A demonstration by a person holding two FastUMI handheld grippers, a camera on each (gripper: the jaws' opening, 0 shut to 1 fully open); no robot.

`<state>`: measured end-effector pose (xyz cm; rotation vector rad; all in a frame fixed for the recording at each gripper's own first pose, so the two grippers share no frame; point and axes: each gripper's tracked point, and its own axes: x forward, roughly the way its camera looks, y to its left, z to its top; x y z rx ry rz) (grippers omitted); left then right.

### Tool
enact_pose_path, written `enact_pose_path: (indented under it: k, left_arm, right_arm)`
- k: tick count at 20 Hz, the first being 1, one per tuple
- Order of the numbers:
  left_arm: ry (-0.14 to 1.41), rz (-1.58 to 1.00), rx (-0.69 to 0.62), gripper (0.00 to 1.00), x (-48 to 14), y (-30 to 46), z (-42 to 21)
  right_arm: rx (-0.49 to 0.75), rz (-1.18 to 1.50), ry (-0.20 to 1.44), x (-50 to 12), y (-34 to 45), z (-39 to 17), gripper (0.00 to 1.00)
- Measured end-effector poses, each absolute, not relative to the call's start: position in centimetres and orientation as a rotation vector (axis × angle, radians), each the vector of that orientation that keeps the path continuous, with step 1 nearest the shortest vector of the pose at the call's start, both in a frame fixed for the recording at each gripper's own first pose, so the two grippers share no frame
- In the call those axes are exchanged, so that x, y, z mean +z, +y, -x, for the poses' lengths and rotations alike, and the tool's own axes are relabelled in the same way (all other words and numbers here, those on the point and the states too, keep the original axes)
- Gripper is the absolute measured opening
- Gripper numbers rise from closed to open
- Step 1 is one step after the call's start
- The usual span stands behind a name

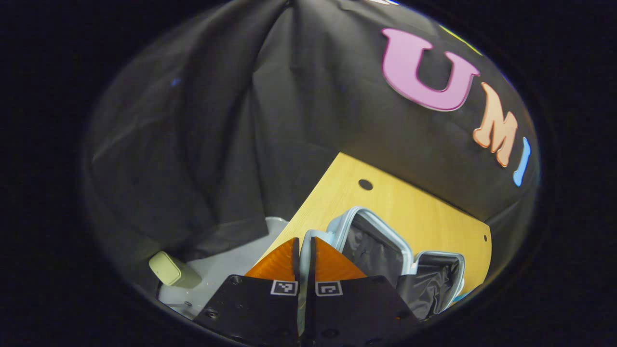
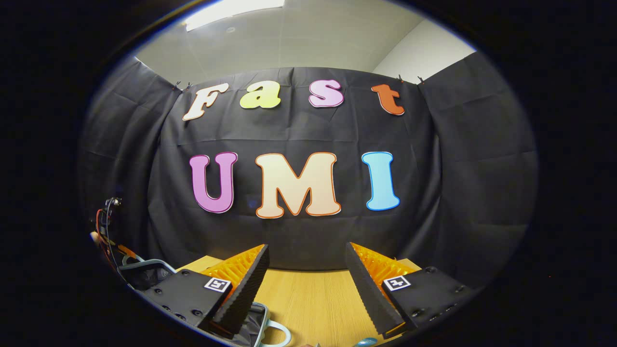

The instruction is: First open the suitcase, pack the skin care products into it, and then close the suitcase.

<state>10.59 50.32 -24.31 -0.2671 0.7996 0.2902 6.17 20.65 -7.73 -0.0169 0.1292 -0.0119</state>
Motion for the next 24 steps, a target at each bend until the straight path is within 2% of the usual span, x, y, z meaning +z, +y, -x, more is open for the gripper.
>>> enact_pose_path:
  k: [4, 5, 7, 9, 10, 14, 18, 24]
  left_arm:
    - [0.888, 0.277, 0.339, 0.0, -30.0, 51.6, -9.0]
    - [0.904, 0.27, 0.344, 0.0, -30.9, 51.8, -8.7]
    - [0.913, 0.247, 0.371, 0.0, -32.0, 51.8, -8.4]
    - [0.905, 0.182, 0.455, 0.06, -32.7, 53.3, -7.9]
    - [0.869, 0.16, 0.486, 0.27, -32.3, 53.8, -8.0]
    - [0.617, 0.085, 0.556, 0.94, -25.6, 55.1, -9.1]
    - [0.38, 0.031, 0.539, 0.95, -17.2, 51.4, -9.6]
    - [0.205, 0.045, 0.44, 0.95, -9.8, 44.7, -8.4]
  right_arm:
    - [-0.014, 0.029, 0.139, -7.8, 20.7, -6.1, 0.99]
    - [-0.014, 0.03, 0.14, -7.9, 20.7, -6.2, 0.96]
    - [-0.013, 0.034, 0.145, -8.0, 20.8, -6.1, 0.99]
    - [-0.012, 0.039, 0.153, -8.2, 20.7, -5.9, 0.99]
    - [-0.011, 0.041, 0.157, -8.2, 20.7, -5.9, 0.99]
    - [0.005, 0.04, 0.159, -8.3, 20.4, -5.4, 0.99]
    - [0.037, 0.034, 0.147, -7.8, 19.5, -5.0, 0.99]
    - [0.065, 0.006, 0.126, -6.8, 16.6, -4.5, 0.99]
